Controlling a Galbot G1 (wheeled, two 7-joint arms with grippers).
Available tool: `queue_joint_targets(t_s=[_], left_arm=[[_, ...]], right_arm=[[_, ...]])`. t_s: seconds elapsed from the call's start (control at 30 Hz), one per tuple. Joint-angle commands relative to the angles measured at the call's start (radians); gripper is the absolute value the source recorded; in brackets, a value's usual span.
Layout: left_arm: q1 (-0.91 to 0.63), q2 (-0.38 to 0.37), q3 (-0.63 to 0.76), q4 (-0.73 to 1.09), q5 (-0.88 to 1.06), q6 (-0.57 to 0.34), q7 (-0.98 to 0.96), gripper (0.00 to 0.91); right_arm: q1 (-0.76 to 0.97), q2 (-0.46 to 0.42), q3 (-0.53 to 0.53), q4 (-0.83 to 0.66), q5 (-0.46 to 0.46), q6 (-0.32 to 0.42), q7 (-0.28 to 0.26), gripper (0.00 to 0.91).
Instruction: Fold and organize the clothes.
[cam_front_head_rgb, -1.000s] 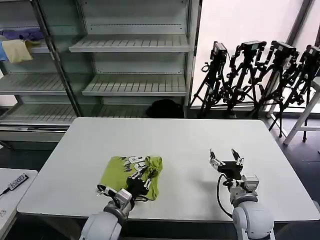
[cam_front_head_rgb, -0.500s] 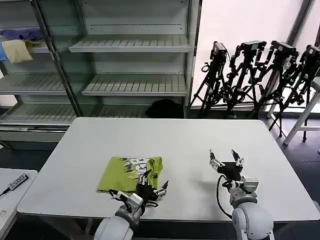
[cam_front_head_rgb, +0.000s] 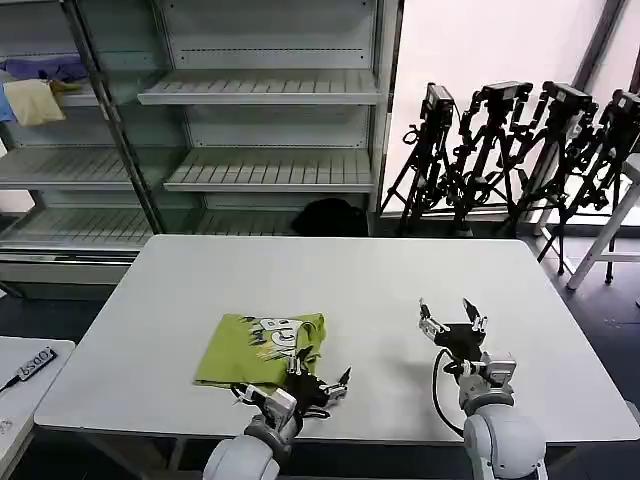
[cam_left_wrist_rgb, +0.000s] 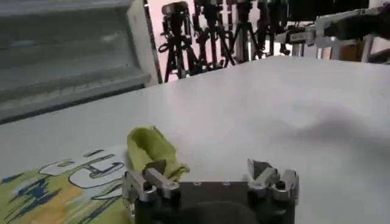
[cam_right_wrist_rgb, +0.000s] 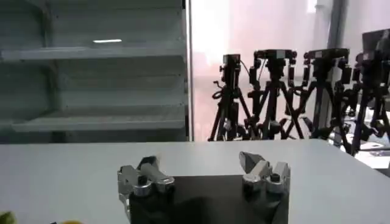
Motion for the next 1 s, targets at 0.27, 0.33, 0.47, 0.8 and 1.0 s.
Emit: queue_joint_targets(t_s=[0.27,0.33,0.47,0.8,1.0], left_arm=[[-0.022,0.102,-0.437,-0.157,-0.309,-0.108,-0.025,0.907],[-0.022,0.134,-0.519,-0.126,-0.327,-0.095,-0.026,0.907],[-0.010,0.173,-0.624,-0.054,-0.341,-0.028,-0.010,0.907],[0.068,0.142,-0.539,-0.027,-0.371,0.060,-0.021,0.907],[0.075,0.139,-0.524,0.000,-0.358,0.060,-0.020,0.907]], right_arm=[[0.002,-0.011,-0.001,0.008,0.004,-0.005,-0.001,0.907],[0.003,-0.013,-0.004,0.007,0.003,-0.005,-0.001,0.907],[0.006,-0.012,-0.011,0.005,0.000,-0.006,0.000,0.907],[0.004,-0.011,-0.015,0.015,-0.014,-0.011,0.001,0.907],[-0.007,-0.017,-0.006,0.021,-0.011,-0.008,-0.001,0.907]])
